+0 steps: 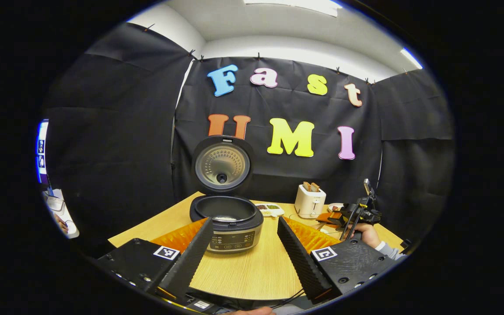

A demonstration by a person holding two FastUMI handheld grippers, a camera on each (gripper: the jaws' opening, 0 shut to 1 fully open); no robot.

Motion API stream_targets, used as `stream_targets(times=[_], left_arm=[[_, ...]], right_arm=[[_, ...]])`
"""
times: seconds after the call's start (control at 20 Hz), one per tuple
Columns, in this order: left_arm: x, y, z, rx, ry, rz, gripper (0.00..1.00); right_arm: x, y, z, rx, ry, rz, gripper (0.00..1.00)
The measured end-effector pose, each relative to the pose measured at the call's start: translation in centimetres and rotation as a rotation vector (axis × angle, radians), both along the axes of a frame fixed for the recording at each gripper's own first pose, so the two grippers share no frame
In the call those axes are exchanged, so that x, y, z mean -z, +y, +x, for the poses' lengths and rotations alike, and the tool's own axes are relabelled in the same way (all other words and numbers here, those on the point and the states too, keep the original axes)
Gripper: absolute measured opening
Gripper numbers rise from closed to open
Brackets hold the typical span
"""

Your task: Close the left gripper, press the button to open the rice cooker; take a wooden spoon from the chopstick holder with the right hand, scoop a spoonful of rice and pour it into the rice cooker, then put the wooden spoon back into the chopstick holder.

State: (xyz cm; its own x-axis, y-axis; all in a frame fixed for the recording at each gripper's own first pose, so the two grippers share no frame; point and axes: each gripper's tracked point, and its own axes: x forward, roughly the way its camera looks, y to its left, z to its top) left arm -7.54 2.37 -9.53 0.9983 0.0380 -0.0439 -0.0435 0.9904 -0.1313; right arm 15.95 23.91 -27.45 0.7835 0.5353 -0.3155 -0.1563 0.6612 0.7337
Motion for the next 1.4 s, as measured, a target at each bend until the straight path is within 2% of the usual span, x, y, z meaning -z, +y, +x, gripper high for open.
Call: stream_targets(times=[0.45, 0.8, 1.0, 1.25, 1.4], left_arm=[[-0.8, -1.2, -0.8, 0.019, -0.002, 0.032, 0.94], [-2.2, -2.5, -1.5, 0.043, -0.023, 0.051, 0.94], [-3.1, -2.3, -2.2, 0.025, -0.043, 0.065, 0.94], [-4.1, -2.2, -3.1, 0.022, -0.076, 0.082, 0.94], [-4.1, -1.7, -3.7, 0.017, -0.081, 0.089, 0.94]], right_arm=[[-4.8, -5.4, -0.1, 0.14, -0.026, 0.26, 0.12], [-7.2, -7.0, -0.5, 0.214, 0.06, 0.557, 0.12], [-8.8, -7.4, -1.3, 0.241, 0.154, 0.807, 0.12], [-11.8, -5.3, -3.9, 0.115, 0.187, 0.885, 0.12], [-12.9, -4.3, -4.1, 0.112, 0.147, 0.805, 0.12]])
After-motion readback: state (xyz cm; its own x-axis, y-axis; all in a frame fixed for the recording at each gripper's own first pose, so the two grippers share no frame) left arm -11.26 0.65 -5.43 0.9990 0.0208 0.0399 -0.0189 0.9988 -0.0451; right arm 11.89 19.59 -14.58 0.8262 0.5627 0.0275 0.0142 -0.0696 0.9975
